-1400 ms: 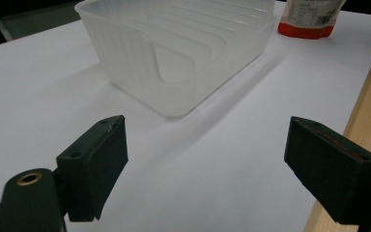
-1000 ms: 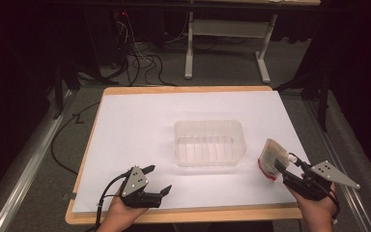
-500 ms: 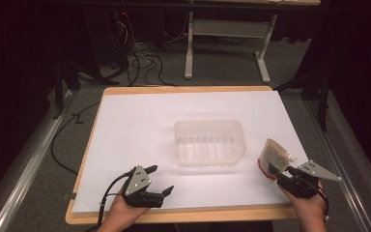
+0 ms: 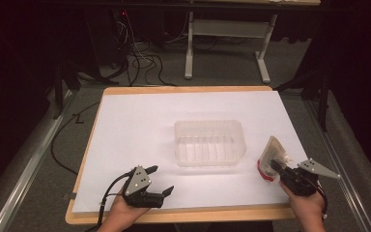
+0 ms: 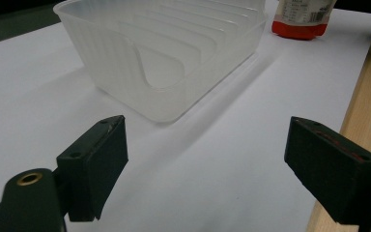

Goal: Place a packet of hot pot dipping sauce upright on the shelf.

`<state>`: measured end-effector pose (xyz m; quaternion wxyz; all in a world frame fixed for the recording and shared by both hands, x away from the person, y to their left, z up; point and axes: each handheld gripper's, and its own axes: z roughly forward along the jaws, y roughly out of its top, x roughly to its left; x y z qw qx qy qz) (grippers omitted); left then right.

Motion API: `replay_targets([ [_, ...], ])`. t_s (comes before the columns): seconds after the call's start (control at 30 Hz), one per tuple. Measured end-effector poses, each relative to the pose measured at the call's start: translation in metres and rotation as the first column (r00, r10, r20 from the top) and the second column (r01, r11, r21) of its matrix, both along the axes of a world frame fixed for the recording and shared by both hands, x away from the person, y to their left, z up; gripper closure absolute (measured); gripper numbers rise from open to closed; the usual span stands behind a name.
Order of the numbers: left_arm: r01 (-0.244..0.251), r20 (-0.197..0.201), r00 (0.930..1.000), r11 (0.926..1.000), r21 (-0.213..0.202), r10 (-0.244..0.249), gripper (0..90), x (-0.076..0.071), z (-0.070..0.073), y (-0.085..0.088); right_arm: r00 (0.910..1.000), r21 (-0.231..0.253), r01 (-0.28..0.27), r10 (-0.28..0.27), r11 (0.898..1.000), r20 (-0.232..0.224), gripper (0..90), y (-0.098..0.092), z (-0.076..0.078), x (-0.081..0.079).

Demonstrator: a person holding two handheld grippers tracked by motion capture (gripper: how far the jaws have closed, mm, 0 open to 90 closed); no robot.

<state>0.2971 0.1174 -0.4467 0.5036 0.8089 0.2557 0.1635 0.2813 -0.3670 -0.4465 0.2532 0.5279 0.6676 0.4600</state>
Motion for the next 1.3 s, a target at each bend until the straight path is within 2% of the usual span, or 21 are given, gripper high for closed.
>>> replay_targets([
  [0.3, -0.004, -0.004, 1.0000, 1.0000, -0.005, 0.004, 16.1, 0.000, -0.001, 0.001, 0.9989, 0.042, -0.022, 0.021, 0.999, 0.042, 88.3, 0.007, 0.014, -0.011],
  [0.33, -0.006, -0.004, 1.0000, 1.0000, -0.004, 0.006, 16.1, 0.000, -0.001, 0.001, 0.9983, 0.071, -0.035, 0.032, 0.997, 0.049, 88.4, 0.009, 0.017, -0.013],
  [0.6, -0.013, -0.006, 0.9999, 0.9998, -0.013, 0.013, 16.1, 0.001, 0.000, 0.002, 0.9928, 0.096, -0.093, 0.085, 0.991, 0.085, 88.5, 0.026, 0.031, -0.021],
  [0.8, -0.014, -0.008, 0.9999, 0.9998, -0.013, 0.013, 16.1, 0.001, 0.000, 0.002, 0.9895, 0.107, -0.119, 0.109, 0.987, 0.094, 88.5, 0.035, 0.036, -0.023],
  [1.03, -0.018, -0.011, 0.9998, 0.9996, -0.020, 0.018, 16.1, 0.000, 0.000, 0.003, 0.9830, 0.126, -0.162, 0.149, 0.979, 0.108, 88.7, 0.048, 0.046, -0.016],
  [1.2, -0.021, -0.013, 0.9997, 0.9995, -0.024, 0.021, 16.1, 0.000, 0.000, 0.004, 0.9818, 0.105, -0.174, 0.164, 0.979, 0.095, 88.7, 0.065, 0.053, -0.007],
  [1.3, -0.025, -0.012, 0.9996, 0.9993, -0.028, 0.025, 16.1, 0.000, 0.000, 0.004, 0.9831, 0.120, -0.170, 0.160, 0.978, 0.088, 88.8, 0.075, 0.055, -0.001],
])
